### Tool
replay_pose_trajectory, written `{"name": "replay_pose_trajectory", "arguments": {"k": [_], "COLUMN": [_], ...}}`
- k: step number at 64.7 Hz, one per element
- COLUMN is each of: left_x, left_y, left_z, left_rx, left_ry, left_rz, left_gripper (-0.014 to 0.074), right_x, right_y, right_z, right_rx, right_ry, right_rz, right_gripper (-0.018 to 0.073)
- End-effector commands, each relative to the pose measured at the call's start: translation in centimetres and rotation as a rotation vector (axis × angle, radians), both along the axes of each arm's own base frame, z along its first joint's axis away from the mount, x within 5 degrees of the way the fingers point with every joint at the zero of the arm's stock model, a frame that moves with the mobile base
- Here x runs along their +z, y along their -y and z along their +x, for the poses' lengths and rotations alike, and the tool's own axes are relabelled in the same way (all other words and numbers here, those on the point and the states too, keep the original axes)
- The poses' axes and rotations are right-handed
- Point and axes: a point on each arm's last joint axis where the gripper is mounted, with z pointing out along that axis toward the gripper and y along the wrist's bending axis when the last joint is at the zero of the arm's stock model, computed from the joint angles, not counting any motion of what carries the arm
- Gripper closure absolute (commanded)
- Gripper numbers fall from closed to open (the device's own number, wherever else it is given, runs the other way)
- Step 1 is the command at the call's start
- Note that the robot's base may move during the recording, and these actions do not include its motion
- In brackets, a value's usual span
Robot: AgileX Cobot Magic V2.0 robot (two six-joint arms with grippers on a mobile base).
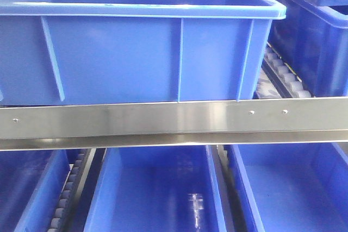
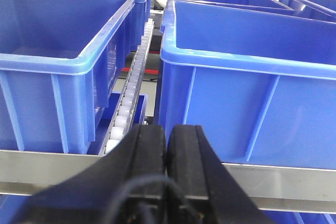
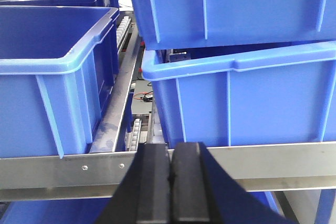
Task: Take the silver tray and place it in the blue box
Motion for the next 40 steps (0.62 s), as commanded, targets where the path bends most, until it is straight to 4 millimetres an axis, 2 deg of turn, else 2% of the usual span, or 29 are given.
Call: {"name": "replay_pose_trajectory", "arguments": {"k": [1, 40], "left_x": [0.32, 0.32], "left_y": [0.02, 0.02], "left_z": [-0.18, -0.18], "left_rx": [-0.006, -0.006], "left_ry": [0.092, 0.092], "left_rz": [-0.016, -0.016], "left_gripper": [0.0602, 0.0603], "right_x": [1.45, 1.45], "right_y": [-0.02, -0.02], "right_z": [-0.38, -0.38], "right_rx": [-0.001, -0.001], "right_ry": [0.12, 0.12], "right_rz": [-0.013, -0.013], "right_gripper": [0.051, 0.051]}}
